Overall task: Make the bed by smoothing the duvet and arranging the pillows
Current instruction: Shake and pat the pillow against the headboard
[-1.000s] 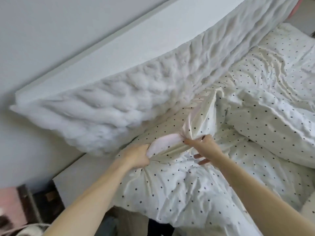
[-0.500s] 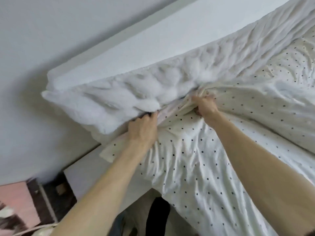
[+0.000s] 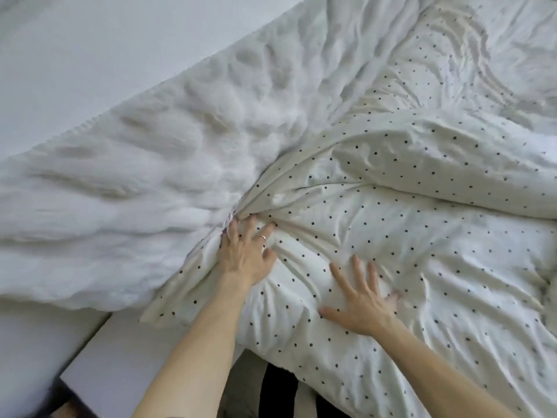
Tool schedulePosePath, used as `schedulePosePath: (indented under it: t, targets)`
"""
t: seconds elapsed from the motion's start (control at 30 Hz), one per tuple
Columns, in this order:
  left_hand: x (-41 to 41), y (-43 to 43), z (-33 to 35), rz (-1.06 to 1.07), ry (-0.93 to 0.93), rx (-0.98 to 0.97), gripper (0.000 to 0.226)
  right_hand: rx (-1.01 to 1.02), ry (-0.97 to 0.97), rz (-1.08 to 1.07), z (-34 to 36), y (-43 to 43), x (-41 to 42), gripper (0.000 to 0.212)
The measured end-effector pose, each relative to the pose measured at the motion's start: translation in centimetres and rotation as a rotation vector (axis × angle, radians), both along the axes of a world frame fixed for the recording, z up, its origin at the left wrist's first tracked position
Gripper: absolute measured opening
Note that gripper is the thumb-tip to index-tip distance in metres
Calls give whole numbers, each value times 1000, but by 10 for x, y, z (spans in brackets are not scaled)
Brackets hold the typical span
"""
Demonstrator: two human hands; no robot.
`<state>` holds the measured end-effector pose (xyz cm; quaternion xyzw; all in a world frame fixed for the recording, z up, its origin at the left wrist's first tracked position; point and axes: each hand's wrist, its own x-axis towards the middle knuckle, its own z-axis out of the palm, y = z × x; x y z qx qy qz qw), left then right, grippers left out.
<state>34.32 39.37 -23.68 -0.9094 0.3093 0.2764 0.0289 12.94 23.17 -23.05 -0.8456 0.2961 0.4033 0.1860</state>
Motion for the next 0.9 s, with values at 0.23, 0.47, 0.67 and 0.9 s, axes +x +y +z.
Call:
schedulePosePath:
  t: [0.23, 0.47, 0.67, 0.9]
  targets:
    - [-10, -123, 51, -75, -170, 250, 43, 274, -134, -283, 39, -88, 0, 74]
    - [-15, -297, 104, -192, -50, -221, 52, 97, -692, -726, 114, -244, 13, 62]
    - [7, -429, 102, -128, 9, -425, 52, -154, -777, -658, 120, -368, 32, 63]
    - [24, -442, 47, 4, 499, -112, 101, -98, -196, -558, 49, -362, 16, 89]
